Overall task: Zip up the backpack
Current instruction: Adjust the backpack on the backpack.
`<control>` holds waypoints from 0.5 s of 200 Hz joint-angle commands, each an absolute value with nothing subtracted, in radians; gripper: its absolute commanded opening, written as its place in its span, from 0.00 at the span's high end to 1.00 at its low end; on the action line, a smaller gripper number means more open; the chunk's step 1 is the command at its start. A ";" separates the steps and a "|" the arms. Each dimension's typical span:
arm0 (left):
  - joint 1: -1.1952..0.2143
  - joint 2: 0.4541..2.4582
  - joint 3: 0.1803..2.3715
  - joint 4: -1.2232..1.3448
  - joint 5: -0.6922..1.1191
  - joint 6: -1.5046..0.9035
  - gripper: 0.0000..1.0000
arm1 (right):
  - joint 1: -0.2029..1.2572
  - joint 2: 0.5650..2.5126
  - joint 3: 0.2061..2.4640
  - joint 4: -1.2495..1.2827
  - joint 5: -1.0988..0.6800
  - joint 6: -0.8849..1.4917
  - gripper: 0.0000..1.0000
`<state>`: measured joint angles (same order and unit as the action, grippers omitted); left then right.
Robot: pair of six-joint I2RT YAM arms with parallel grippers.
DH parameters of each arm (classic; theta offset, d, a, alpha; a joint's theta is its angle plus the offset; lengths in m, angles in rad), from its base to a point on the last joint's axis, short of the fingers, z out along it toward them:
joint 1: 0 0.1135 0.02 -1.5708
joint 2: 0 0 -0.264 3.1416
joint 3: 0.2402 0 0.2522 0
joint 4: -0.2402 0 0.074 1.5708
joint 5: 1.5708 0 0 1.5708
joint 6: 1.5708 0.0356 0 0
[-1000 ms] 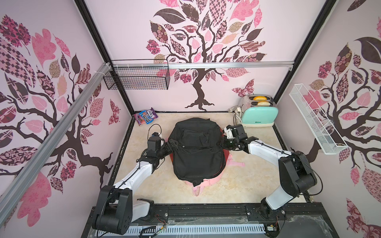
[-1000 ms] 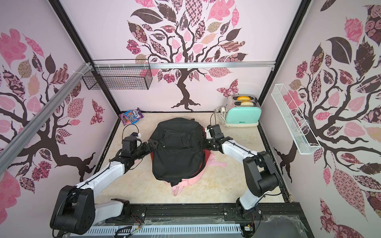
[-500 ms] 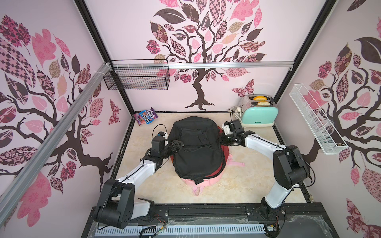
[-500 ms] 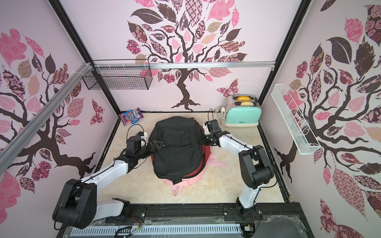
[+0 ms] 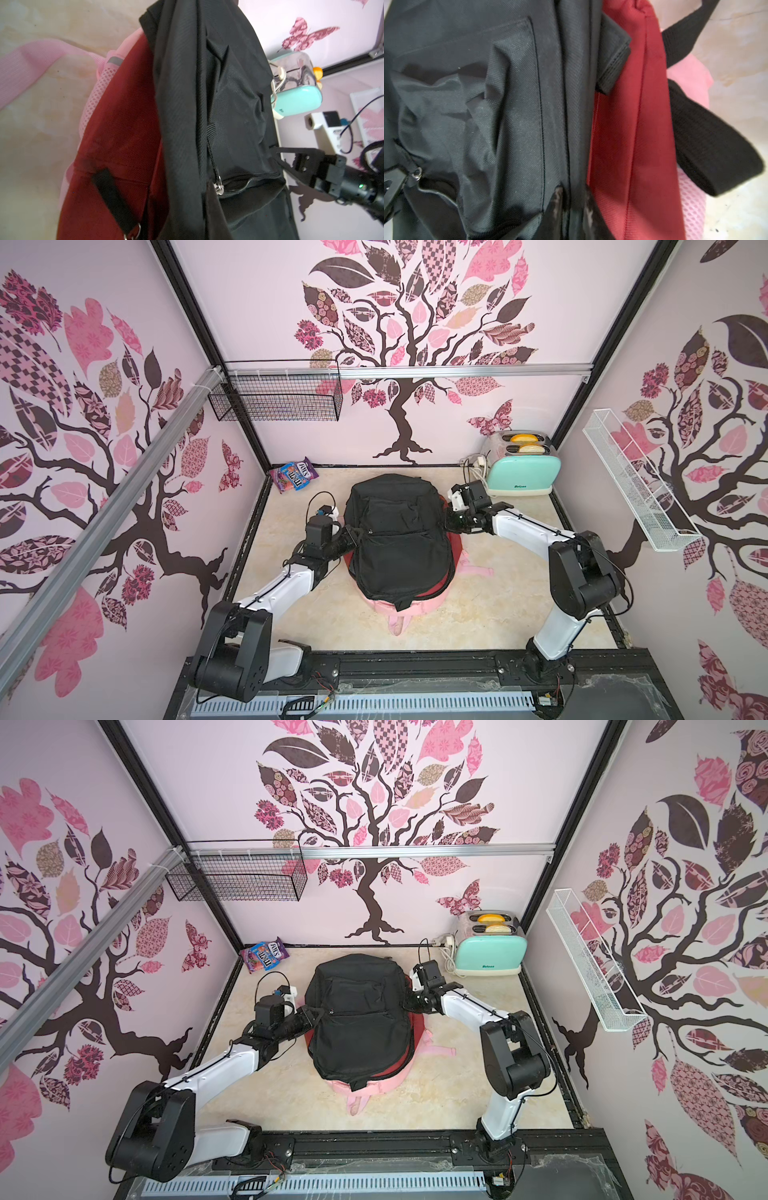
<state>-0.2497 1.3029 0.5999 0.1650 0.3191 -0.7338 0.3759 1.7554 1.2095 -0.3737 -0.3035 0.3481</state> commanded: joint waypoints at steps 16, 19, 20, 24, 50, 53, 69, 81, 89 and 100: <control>-0.270 1.283 0.579 0.239 0.374 -0.747 1.00 | 0.382 1.726 1.270 -0.455 -0.158 0.320 0.45; -0.271 1.282 0.577 0.241 0.374 -0.748 1.00 | 0.382 1.717 1.273 -0.461 -0.148 0.318 0.42; -0.270 1.282 0.577 0.241 0.373 -0.748 1.00 | 0.382 1.715 1.273 -0.463 -0.145 0.318 0.41; -0.270 1.284 0.576 0.242 0.371 -0.749 1.00 | 0.381 1.704 1.278 -0.473 -0.125 0.318 0.38; -0.274 1.271 0.571 0.235 0.351 -0.749 1.00 | 0.382 1.620 1.314 -0.528 -0.017 0.315 0.25; -0.275 1.268 0.570 0.232 0.347 -0.747 1.00 | 0.381 1.609 1.317 -0.530 -0.012 0.314 0.25; -0.281 1.246 0.566 0.216 0.317 -0.739 1.00 | 0.390 1.545 1.323 -0.515 -0.035 0.300 0.26; -0.288 1.229 0.561 0.207 0.289 -0.732 1.00 | 0.421 1.516 1.326 -0.493 -0.067 0.284 0.27; -0.295 1.215 0.560 0.195 0.268 -0.724 1.00 | 0.451 1.510 1.333 -0.487 -0.100 0.267 0.29; -0.305 1.198 0.560 0.176 0.236 -0.713 1.00 | 0.501 1.518 1.342 -0.472 -0.157 0.255 0.34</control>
<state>-0.2798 1.2510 0.5652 0.1799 0.2825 -0.7444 0.4091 1.5299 1.2968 -0.4965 -0.0795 0.3012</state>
